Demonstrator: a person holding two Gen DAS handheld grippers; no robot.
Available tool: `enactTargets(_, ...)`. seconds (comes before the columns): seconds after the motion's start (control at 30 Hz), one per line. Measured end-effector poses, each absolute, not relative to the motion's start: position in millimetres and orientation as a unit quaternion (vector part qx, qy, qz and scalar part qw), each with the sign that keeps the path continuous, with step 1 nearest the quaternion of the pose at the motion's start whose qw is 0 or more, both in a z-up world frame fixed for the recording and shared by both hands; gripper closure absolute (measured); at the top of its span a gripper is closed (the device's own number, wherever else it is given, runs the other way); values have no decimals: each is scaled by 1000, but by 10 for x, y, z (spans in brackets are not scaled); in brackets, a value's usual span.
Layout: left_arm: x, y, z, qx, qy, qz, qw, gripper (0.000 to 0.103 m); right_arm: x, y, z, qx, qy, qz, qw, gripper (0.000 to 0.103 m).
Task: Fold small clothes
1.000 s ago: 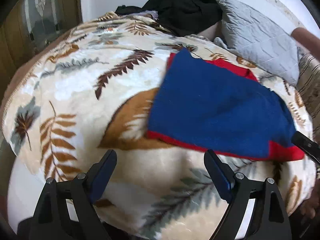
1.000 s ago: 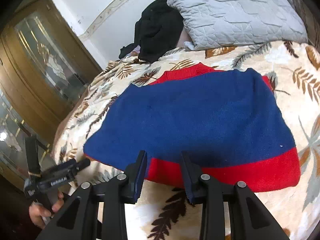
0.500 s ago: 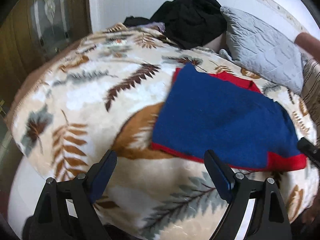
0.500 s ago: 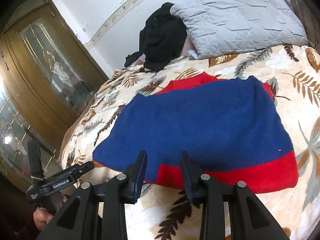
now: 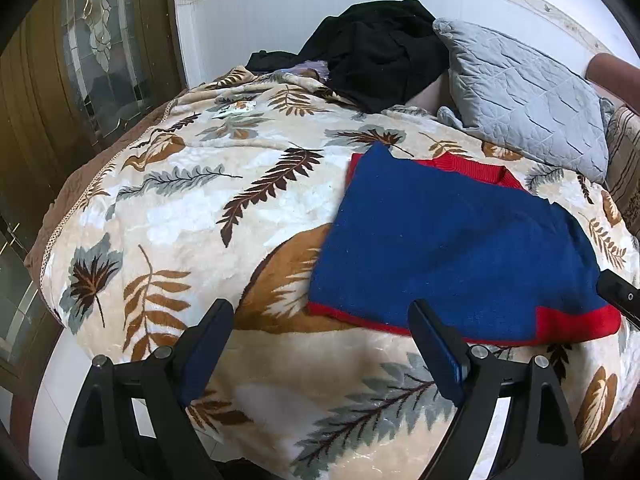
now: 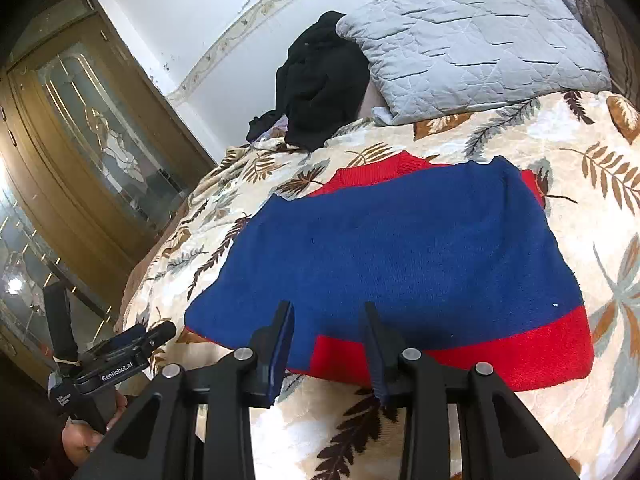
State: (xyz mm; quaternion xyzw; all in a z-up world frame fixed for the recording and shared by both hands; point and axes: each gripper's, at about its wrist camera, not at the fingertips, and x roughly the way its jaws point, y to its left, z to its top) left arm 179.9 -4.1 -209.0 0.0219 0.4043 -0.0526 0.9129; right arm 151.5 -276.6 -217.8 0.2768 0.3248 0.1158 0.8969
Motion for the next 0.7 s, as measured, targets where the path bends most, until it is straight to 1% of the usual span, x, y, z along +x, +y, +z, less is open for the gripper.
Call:
enactTargets(0.17, 1872, 20, -2161, -33, 448, -84, 890, 14, 1500, -2803, -2157, 284, 318, 113, 897, 65)
enactTargets(0.4, 2156, 197, -2434, -195, 539, -132, 809, 14, 1496, -2809, -2172, 286, 326, 113, 894, 65)
enactTargets(0.53, 2289, 232, -2577, -268, 555, -146, 774, 15, 1484, -2813, -2175, 289, 325, 112, 894, 65)
enactTargets(0.6, 2311, 221, -2568, -274, 544, -139, 781, 15, 1488, -2819, -2181, 289, 326, 111, 893, 65)
enactTargets(0.7, 2320, 151, -2503, -228, 524, -109, 813, 15, 1513, -2809, -2206, 285, 330, 110, 893, 65)
